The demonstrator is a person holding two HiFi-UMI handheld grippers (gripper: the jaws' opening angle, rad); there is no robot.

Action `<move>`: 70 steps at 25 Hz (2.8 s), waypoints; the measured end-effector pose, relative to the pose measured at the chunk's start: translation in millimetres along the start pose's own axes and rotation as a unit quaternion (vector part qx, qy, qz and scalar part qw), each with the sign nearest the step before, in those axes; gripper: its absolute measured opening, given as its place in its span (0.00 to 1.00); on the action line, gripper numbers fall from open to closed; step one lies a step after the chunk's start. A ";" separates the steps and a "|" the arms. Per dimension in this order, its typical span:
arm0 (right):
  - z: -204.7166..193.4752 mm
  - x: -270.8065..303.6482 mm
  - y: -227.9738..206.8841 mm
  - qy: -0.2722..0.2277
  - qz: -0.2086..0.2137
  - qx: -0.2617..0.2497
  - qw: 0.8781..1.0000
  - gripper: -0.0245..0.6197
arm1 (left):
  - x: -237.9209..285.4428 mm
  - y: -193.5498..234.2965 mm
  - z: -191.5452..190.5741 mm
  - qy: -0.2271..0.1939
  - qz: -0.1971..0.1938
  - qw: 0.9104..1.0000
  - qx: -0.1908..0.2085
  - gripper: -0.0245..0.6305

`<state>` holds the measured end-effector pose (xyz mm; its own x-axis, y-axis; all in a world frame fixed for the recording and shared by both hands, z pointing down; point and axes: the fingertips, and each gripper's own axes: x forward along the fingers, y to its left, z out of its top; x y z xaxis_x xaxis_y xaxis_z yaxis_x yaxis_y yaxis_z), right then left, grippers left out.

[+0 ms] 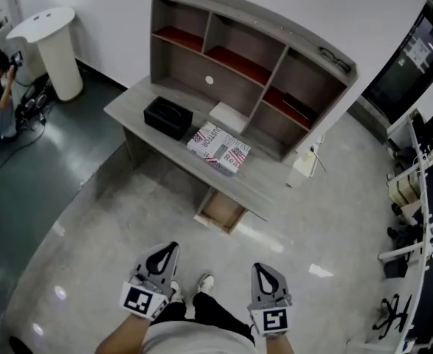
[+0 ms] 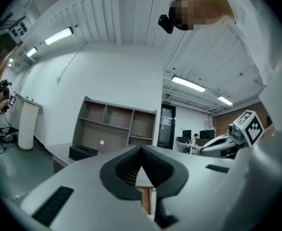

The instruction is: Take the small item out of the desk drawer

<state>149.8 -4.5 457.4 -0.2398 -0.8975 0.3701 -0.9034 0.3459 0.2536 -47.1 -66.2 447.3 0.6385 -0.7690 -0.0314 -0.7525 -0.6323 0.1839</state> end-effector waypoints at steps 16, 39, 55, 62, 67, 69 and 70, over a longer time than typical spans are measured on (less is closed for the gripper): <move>-115.5 150.4 -6.5 0.120 0.113 -0.058 0.985 0.25 | 43.3 38.4 -33.7 0.064 0.052 0.997 0.009 0.07; -342.4 288.2 59.7 0.325 0.262 -0.226 0.880 0.48 | -1.7 64.4 -122.1 0.156 0.149 0.975 -0.044 0.07; -304.7 288.4 33.6 0.338 0.212 -0.139 0.906 0.08 | -5.2 59.6 -95.5 0.130 0.151 0.979 -0.028 0.07; -250.6 278.4 24.9 0.287 0.190 -0.100 0.934 0.08 | 0.7 51.1 -62.8 0.100 0.133 0.986 -0.003 0.07; -212.6 267.0 14.9 0.247 0.173 -0.066 0.951 0.08 | 2.8 47.9 -41.9 0.083 0.129 0.988 0.014 0.07; -195.4 260.1 7.6 0.229 0.164 -0.047 0.958 0.08 | 4.0 46.3 -33.1 0.076 0.128 0.989 0.019 0.07; -185.2 256.1 3.8 0.220 0.158 -0.036 0.962 0.08 | 4.7 45.7 -28.5 0.072 0.127 0.989 0.021 0.07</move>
<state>150.8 -182.4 718.6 -0.3111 -0.5472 0.7770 -0.7790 0.6152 0.1214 -73.9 -96.1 483.6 0.4412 -0.8844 0.1520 -0.8962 -0.4253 0.1265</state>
